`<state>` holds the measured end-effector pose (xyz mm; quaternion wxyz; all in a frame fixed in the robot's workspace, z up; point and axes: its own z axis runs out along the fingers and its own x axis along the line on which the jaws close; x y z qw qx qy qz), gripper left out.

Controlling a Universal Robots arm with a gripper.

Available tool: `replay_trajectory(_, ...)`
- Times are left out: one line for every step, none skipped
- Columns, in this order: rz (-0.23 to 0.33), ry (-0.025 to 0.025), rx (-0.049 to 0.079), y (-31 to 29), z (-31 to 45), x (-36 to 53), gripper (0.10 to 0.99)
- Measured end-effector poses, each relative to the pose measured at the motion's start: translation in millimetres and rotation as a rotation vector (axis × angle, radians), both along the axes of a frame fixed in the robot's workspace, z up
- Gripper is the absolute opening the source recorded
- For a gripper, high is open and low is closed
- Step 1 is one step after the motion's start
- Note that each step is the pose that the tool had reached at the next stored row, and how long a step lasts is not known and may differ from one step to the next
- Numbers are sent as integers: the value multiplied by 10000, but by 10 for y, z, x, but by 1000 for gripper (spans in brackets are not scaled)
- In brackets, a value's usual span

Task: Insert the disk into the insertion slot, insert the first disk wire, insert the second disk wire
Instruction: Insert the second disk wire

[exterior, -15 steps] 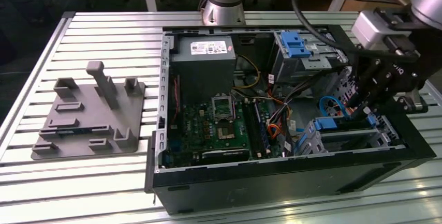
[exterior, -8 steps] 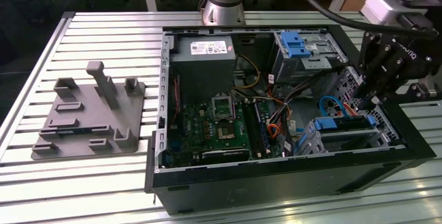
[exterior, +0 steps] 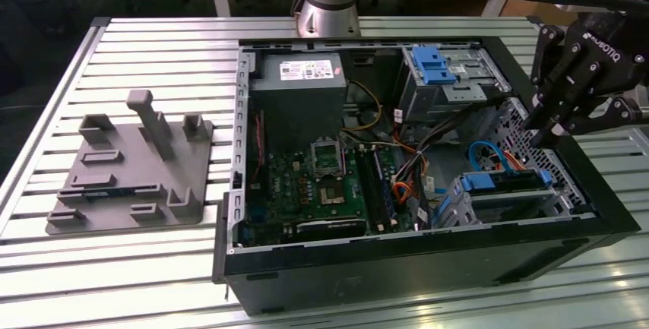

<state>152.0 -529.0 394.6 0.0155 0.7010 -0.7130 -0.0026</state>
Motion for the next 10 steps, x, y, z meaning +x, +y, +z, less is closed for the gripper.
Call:
replay_trajectory(0,0,-7,0,0,0,294)
replay_trajectory(0,-1,-8,0,0,0,294)
replay_trajectory(0,-1,-8,0,0,0,294)
replay_trajectory(0,0,-9,0,0,0,294)
replay_trajectory(0,0,-9,0,0,0,294)
replay_trajectory(0,0,-9,0,0,0,294)
replay_trajectory(0,-1,-10,0,0,0,294)
replay_trajectory(0,-1,-10,0,0,0,294)
replay_trajectory(0,0,-10,0,0,0,294)
replay_trajectory(0,0,-10,0,0,0,294)
